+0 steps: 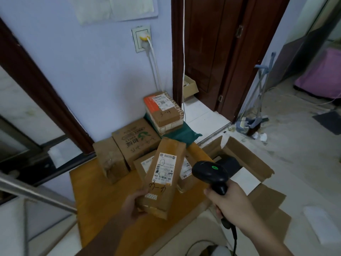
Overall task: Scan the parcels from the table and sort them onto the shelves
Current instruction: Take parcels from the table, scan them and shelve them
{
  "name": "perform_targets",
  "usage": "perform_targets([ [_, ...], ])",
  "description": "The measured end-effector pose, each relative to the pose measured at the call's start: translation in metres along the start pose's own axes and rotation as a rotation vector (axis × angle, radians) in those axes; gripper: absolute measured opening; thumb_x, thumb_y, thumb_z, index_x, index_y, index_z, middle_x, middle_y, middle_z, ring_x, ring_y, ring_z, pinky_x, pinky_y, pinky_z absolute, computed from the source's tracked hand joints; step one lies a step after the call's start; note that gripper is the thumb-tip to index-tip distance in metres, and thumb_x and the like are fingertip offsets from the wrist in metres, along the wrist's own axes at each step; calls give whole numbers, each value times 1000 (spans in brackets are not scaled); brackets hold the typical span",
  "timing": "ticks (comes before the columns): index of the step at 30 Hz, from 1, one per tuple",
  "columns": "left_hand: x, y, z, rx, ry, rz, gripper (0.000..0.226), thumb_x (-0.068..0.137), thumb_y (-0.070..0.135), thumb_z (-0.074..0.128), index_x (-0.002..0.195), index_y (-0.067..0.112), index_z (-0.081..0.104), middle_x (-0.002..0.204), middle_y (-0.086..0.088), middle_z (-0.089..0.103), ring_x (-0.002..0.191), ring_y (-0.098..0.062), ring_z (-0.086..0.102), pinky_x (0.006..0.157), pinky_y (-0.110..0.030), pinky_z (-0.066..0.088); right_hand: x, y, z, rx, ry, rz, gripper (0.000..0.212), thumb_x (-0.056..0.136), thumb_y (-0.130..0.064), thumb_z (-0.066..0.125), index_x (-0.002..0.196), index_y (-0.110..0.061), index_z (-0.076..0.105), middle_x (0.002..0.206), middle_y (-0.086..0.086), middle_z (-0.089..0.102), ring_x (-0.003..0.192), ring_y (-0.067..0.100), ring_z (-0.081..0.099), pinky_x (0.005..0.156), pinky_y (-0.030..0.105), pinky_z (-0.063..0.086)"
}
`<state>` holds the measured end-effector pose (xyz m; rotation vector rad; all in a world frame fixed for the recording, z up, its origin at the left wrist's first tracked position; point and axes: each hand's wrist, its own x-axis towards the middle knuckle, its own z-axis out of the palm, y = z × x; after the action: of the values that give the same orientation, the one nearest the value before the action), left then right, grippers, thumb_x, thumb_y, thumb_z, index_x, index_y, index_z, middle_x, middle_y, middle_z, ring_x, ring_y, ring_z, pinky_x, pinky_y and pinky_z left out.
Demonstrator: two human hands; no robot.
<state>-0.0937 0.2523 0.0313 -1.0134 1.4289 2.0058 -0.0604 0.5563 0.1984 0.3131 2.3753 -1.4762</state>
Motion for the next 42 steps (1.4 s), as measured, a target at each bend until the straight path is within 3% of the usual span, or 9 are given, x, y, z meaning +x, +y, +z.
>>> perform_targets([
  [2, 1, 10, -21, 18, 18, 28, 90, 52, 33, 99, 130, 4, 65, 121, -21, 72, 111, -41, 70, 97, -55, 58, 0, 0, 6, -18, -20, 3, 16, 90, -24, 71, 86, -12, 62, 50, 5, 58, 45, 17, 59, 54, 31, 50],
  [6, 7, 28, -42, -78, 132, 153, 51, 82, 38, 83, 123, 14, 65, 129, -16, 68, 120, -36, 64, 104, -55, 53, -3, -1, 13, -39, -54, 4, 18, 91, -23, 70, 84, -9, 62, 50, 6, 57, 45, 18, 59, 54, 32, 51],
  [10, 15, 30, -48, -200, 188, 211, 46, 85, 39, 81, 118, 12, 66, 125, -16, 72, 120, -35, 66, 111, -53, 49, -4, -5, 18, -80, -81, 13, 20, 92, -24, 68, 84, -7, 61, 50, 8, 57, 46, 19, 58, 59, 36, 51],
  [14, 15, 15, -46, -367, 206, 236, 84, 73, 49, 89, 137, 5, 56, 127, -17, 72, 116, -34, 71, 109, -55, 52, -3, -8, 23, -83, -104, 16, 18, 92, -22, 67, 87, -6, 61, 50, 8, 57, 46, 19, 57, 57, 34, 51],
  [17, 1, 0, -36, -448, 175, 297, 71, 82, 66, 70, 133, 17, 63, 138, -11, 66, 136, -31, 57, 122, -53, 37, -1, -11, 27, -100, -116, 16, 21, 92, -22, 67, 79, -8, 59, 47, 4, 56, 44, 17, 57, 57, 32, 51],
  [20, -13, -23, -27, -534, 145, 229, 103, 74, 82, 65, 156, 23, 46, 158, -7, 48, 150, -31, 40, 127, -53, 26, 4, -16, 33, -123, -128, 5, 23, 92, -23, 68, 75, -10, 58, 46, 3, 55, 43, 17, 58, 57, 34, 51],
  [27, -29, -58, 31, -684, 151, 64, 121, 74, 62, 73, 167, 38, -1, 176, -2, 12, 162, -34, 11, 130, -57, 16, 10, -23, 39, -112, -164, -9, 22, 92, -23, 67, 79, -8, 60, 50, 2, 57, 46, 15, 60, 58, 33, 53],
  [38, -8, -7, 34, -723, 440, 96, 106, 80, 36, 90, 160, 20, 22, 141, -14, 46, 126, -34, 50, 102, -45, 50, 9, -25, 27, -103, -155, -5, 23, 93, -21, 67, 79, -3, 60, 51, 7, 54, 45, 17, 58, 53, 29, 51],
  [42, -10, 21, 10, -605, 388, 255, 103, 82, 32, 87, 159, 30, 19, 152, -14, 43, 136, -37, 48, 111, -57, 45, 5, -32, 23, -103, -154, -34, 29, 92, -22, 68, 69, -9, 57, 51, 6, 54, 45, 16, 57, 56, 34, 49],
])
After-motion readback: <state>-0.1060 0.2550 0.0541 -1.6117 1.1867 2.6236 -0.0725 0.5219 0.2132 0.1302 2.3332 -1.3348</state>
